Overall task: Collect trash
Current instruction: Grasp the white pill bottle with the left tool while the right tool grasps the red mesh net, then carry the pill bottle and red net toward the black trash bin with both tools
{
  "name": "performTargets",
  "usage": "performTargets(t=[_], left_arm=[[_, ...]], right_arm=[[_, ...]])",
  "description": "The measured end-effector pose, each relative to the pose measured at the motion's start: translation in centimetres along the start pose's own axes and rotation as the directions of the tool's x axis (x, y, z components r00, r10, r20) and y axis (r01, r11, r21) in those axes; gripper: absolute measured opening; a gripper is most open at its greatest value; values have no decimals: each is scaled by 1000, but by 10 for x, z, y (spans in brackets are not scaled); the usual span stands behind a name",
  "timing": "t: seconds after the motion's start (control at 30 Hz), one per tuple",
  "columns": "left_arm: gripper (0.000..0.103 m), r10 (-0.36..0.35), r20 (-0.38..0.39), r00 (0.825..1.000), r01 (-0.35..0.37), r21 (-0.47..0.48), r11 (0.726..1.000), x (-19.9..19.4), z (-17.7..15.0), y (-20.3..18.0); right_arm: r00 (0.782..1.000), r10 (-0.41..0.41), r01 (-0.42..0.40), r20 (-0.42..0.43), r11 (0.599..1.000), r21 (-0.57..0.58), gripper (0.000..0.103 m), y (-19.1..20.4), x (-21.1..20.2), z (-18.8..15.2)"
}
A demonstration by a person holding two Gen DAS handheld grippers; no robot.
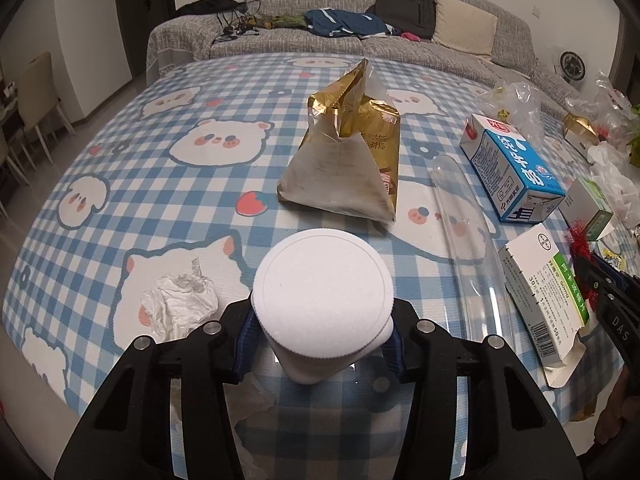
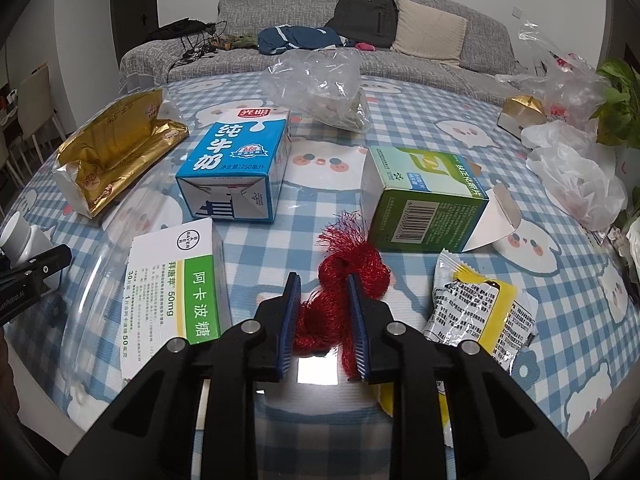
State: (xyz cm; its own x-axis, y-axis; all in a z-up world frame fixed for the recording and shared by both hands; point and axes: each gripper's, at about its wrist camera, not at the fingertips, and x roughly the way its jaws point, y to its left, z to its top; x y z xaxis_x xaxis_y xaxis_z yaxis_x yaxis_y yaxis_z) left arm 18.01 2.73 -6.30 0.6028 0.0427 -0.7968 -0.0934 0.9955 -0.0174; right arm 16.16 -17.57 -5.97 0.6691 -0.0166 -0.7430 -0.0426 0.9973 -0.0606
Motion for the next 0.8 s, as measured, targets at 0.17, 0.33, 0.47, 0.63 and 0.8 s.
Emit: performTargets(t=[0.17,0.33,0.47,0.63,0.8], left_arm=[[48,-1,-1,1000,1,-2,1000,0,0,0],[48,-25,-4,1000,25,-14,1000,-3,-1,3],[48,-26,6,1000,26,-10,1000,-10,-2,3],[48,-30,11,999,30,-8,1000,-17,-5,4],[48,-34,24,999,34,-4,999,-29,-7,2]], right_arm=[[1000,-7,7,7,1000,14,14,-4,-1,1],[1000,-6,6,11,1000,27,13,-7,-5,2],[1000,-5,4,14,1000,30,13,-8,-9,1],[1000,2,-3,26,999,35,13,-8,-17,1],[999,5,-6,41,999,32,13,-7,-28,0]])
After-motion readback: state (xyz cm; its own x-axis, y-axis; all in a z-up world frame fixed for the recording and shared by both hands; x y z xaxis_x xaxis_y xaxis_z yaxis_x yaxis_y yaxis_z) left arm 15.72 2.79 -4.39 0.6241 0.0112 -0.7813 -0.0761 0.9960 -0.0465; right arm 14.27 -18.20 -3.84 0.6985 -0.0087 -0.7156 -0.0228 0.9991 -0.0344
